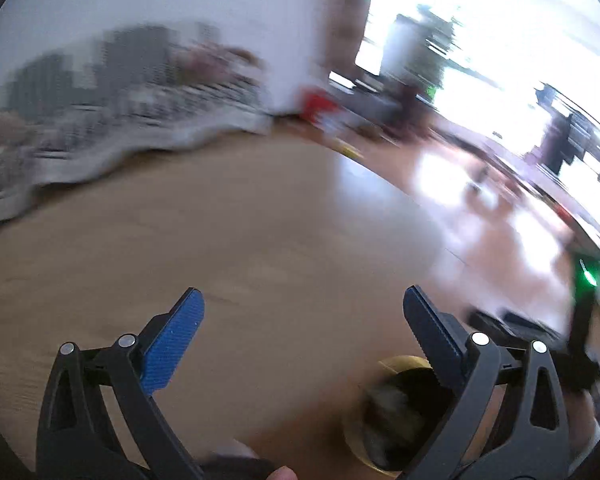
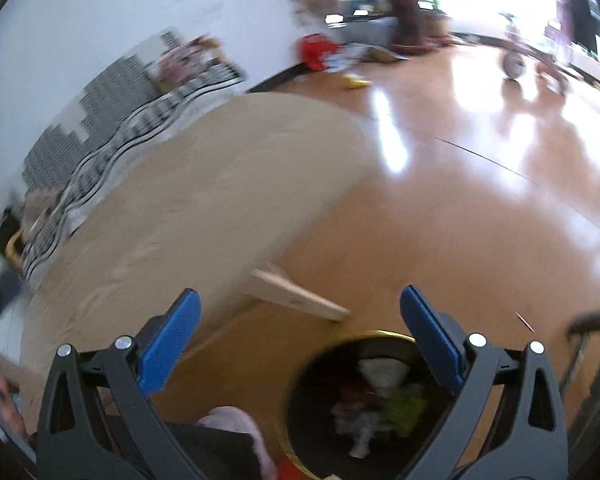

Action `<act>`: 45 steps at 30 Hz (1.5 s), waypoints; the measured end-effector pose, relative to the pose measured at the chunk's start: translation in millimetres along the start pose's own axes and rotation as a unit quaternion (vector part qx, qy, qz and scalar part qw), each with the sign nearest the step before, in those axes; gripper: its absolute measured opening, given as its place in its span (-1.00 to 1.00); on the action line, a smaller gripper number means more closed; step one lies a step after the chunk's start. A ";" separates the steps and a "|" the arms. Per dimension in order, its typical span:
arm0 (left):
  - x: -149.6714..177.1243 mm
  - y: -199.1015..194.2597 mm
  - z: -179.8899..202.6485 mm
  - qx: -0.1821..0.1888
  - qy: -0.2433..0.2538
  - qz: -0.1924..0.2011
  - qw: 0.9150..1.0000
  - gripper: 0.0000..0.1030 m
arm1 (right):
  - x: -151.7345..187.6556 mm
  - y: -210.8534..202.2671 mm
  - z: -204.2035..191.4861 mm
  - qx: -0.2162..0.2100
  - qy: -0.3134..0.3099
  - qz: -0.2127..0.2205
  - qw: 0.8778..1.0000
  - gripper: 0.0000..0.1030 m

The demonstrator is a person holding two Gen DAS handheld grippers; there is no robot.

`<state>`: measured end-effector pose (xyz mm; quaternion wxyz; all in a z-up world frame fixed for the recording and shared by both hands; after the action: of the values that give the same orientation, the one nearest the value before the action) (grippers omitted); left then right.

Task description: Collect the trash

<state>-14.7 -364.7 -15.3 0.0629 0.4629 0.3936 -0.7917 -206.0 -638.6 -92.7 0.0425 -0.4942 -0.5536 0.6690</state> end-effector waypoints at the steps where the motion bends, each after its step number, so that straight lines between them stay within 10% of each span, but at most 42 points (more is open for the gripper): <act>1: -6.7 -10.3 -25.1 -0.034 -0.012 0.012 0.999 0.88 | -7.8 0.7 -32.3 -0.011 -0.026 0.004 1.000 0.87; 5: -10.0 -51.4 -140.2 -0.176 -0.120 0.067 0.975 0.88 | -29.8 -0.6 -154.9 -0.051 -0.121 0.019 0.991 0.87; 9: 34.3 -81.6 -232.9 -0.187 -0.321 0.166 0.914 0.88 | -41.5 -3.9 -264.1 -0.076 -0.186 0.039 0.979 0.87; 13: 53.2 -79.6 -269.9 -0.220 -0.360 0.145 0.895 0.88 | -35.4 1.6 -354.6 -0.087 -0.250 0.051 0.963 0.87; 21: 28.7 -82.0 -267.1 -0.307 -0.222 0.106 0.919 0.88 | -0.1 47.6 -411.3 -0.024 -0.261 0.023 0.965 0.87; 30: 27.6 -82.9 -258.5 -0.298 -0.121 0.052 0.945 0.88 | 24.4 37.8 -422.7 -0.008 -0.242 0.082 0.967 0.87; 45: 53.0 -76.9 -296.6 -0.329 -0.109 -0.008 0.938 0.88 | 31.2 51.0 -421.1 -0.058 -0.251 0.065 0.964 0.87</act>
<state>122.5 -96.0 -91.0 0.2476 0.3240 0.6264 -0.6643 101.4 -345.1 -109.1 -0.1701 -0.3473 -0.5512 0.7393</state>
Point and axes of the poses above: each gripper's, at about its wrist camera, not at the fingertips, and y roughly the way its jaws point, z to its right, x to its underside, the point moved 3 cm from there along y, roughly the way its jaws point, and after that the axes turned 14 degrees about x, right-handed, at the moved point
